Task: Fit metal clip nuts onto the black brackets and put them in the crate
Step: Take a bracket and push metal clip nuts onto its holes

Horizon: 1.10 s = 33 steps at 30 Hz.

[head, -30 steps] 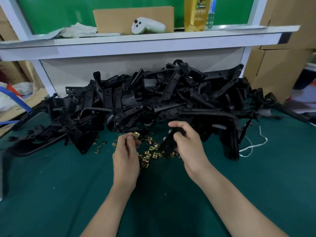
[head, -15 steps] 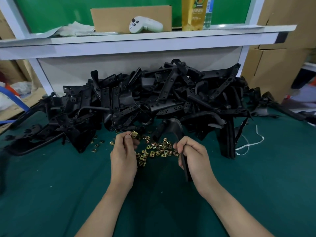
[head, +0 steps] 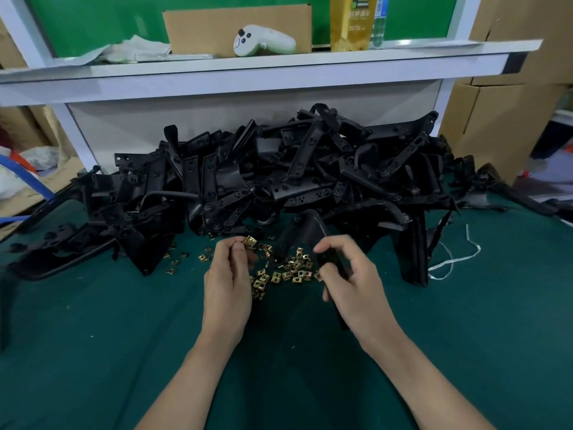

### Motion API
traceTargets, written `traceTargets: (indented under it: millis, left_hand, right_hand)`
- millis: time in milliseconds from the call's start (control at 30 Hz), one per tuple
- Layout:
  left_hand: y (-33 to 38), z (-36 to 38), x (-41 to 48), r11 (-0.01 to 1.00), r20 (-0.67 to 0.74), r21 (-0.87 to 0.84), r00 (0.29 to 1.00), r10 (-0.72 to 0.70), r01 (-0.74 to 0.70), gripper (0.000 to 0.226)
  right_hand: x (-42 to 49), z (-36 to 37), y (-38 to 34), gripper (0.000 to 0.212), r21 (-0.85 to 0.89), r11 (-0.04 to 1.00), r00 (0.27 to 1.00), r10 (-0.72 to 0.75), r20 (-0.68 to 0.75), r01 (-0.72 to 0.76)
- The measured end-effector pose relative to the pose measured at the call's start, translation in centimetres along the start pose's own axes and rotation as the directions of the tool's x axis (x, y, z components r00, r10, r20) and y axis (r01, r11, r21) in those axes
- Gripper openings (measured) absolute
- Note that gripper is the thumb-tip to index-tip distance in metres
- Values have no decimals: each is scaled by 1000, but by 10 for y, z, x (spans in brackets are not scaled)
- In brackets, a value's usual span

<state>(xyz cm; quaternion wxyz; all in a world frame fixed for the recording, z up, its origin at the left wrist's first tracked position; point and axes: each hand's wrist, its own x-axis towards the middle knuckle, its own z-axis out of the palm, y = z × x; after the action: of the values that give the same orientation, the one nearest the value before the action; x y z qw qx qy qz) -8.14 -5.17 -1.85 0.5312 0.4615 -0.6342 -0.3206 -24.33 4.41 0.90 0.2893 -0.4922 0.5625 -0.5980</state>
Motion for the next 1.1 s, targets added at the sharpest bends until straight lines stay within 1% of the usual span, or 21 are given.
traceTargets:
  millis: [67, 200, 233, 333, 400, 500, 600, 700, 800, 900, 967, 1033, 1100]
  left_hand:
    - [1, 0, 0, 1000, 3, -4, 1000, 4, -4, 26]
    - [2, -1, -1, 1000, 17, -14, 1000, 24, -24, 26]
    - [3, -1, -2, 999, 25, -21, 999, 26, -26, 25]
    - [6, 0, -5, 999, 58, -31, 998, 37, -35, 24]
    - [9, 2, -8, 998, 86, -39, 995, 46, -43, 24]
    - [13, 7, -12, 998, 142, -59, 989, 34, -26, 23]
    - [18, 11, -17, 993, 195, -115, 981, 21, 1, 22]
    - [24, 12, -22, 992, 260, -127, 965, 27, 6, 22]
    - [29, 13, -27, 990, 318, -140, 947, 40, 5, 24]
    - [33, 13, -30, 988, 372, -153, 927, 54, 4, 22]
    - [34, 13, -31, 986, 389, -166, 920, 56, 10, 18]
    - [35, 12, -31, 983, 401, -183, 915, 54, 22, 17]
    - [34, 12, -30, 984, 415, -180, 908, 64, 13, 18]
  right_hand:
    - [1, 1, 3, 34, 2, 1000, 1000, 5, 7, -5]
    - [3, -1, 2, 52, -48, 999, 1000, -14, -6, 13]
    - [5, -3, 2, 50, -63, 998, 1000, -17, 4, 17]
    - [7, -7, 3, 36, -86, 996, 1000, -21, 13, 22]
    - [7, -8, 5, 31, -99, 995, 1000, -14, 15, 16]
    - [6, -8, 8, 27, -135, 991, 998, 4, 56, 3]
    - [4, -7, 12, 25, -184, 980, 995, -65, 69, 77]
    - [3, -7, 10, 22, -305, 943, 990, -138, 7, 134]
    - [3, -6, 11, 27, -387, 907, 984, -178, 6, 166]
    - [4, -5, 12, 22, -419, 891, 985, -159, 69, 173]
    - [4, -5, 12, 21, -429, 891, 989, -134, 64, 149]
    - [5, -7, 12, 21, -402, 908, 993, -107, 55, 120]
    - [5, -7, 12, 15, -372, 921, 993, -100, 61, 116]
